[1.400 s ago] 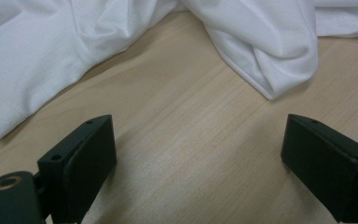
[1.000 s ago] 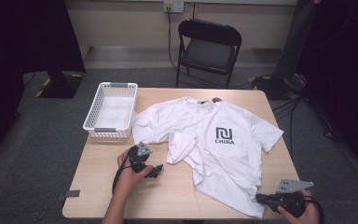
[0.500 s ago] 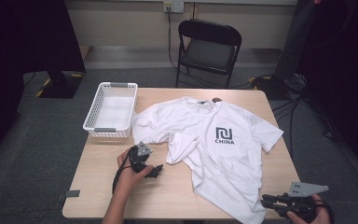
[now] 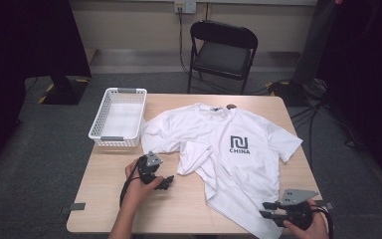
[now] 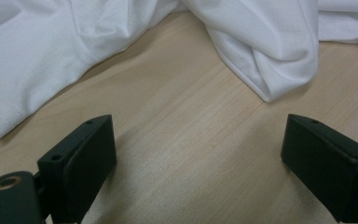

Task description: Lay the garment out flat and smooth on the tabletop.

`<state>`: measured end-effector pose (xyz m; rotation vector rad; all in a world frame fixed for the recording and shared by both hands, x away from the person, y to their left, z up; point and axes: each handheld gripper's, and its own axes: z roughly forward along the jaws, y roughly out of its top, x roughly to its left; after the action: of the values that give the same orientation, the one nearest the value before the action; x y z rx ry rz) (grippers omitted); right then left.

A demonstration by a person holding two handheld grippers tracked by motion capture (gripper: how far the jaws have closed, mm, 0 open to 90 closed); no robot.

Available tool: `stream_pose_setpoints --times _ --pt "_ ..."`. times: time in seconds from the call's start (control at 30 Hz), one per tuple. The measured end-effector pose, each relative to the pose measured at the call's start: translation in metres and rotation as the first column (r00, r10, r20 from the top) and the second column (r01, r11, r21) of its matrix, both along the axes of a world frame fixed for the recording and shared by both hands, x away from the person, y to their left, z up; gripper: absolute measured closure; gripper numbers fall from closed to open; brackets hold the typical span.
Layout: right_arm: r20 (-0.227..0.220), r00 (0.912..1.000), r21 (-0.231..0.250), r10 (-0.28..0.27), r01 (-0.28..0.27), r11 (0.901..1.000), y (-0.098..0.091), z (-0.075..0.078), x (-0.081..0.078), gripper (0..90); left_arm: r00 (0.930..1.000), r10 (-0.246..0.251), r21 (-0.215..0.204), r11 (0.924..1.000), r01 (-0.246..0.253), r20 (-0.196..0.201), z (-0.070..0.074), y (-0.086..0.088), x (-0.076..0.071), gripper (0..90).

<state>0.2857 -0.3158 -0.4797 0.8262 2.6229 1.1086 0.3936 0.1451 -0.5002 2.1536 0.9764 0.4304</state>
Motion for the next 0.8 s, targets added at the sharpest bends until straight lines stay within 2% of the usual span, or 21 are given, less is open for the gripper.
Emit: stream_pose_setpoints --times 0.07,0.1,0.17,0.27,0.37,0.4,0.47,0.53,0.67,0.8 --pt "0.013 0.9991 0.03 0.04 -0.041 0.9987 0.004 0.004 -0.004 65.0 1.0 -0.002 0.001 1.0 0.002 0.0 0.0 0.0 0.0 9.6" --pt "0.023 0.9978 0.023 0.062 -0.063 0.9978 0.008 0.006 -0.006 63.0 1.0 -0.002 0.002 1.0 0.002 0.0 0.0 0.0 0.0 9.6" --pt "0.033 0.9953 -0.023 0.091 -0.091 0.9956 0.019 0.005 -0.008 62.9 1.0 -0.002 0.002 1.0 0.002 0.0 0.0 0.0 0.0 9.6" --pt "0.025 0.9967 -0.047 0.077 -0.076 0.996 0.028 -0.004 -0.001 62.9 1.0 -0.002 0.001 1.0 0.002 -0.001 0.0 0.0 0.0 9.6" --pt "0.026 0.9971 -0.026 0.071 -0.07 0.9972 0.034 -0.009 0.006 64.5 1.0 -0.001 0.001 1.0 0.001 0.0 0.0 0.0 0.0 9.6" --pt "0.037 0.9964 -0.041 0.076 -0.075 0.9964 0.036 -0.009 0.006 69.4 1.0 -0.002 0.001 1.0 0.002 0.0 0.0 0.0 0.0 9.6" --pt "0.039 0.994 -0.04 0.102 -0.101 0.9941 0.039 -0.009 0.003 87.3 1.0 -0.002 0.001 1.0 0.002 0.0 0.0 0.0 0.0 9.6" --pt "0.042 0.9924 -0.041 0.116 -0.114 0.9926 0.04 -0.009 0.0 89.8 1.0 -0.002 0.002 1.0 0.002 0.0 0.0 0.0 0.0 9.6" --pt "0.021 0.988 -0.039 0.153 -0.152 0.9876 0.04 -0.008 -0.007 90.0 1.0 -0.002 0.002 1.0 0.002 0.0 0.0 0.0 0.0 9.6" --pt "-0.034 0.9764 0.001 0.213 -0.214 0.9769 0.041 -0.008 -0.014 90.0 1.0 -0.001 0.001 1.0 0.001 0.0 0.0 0.0 0.0 9.6"
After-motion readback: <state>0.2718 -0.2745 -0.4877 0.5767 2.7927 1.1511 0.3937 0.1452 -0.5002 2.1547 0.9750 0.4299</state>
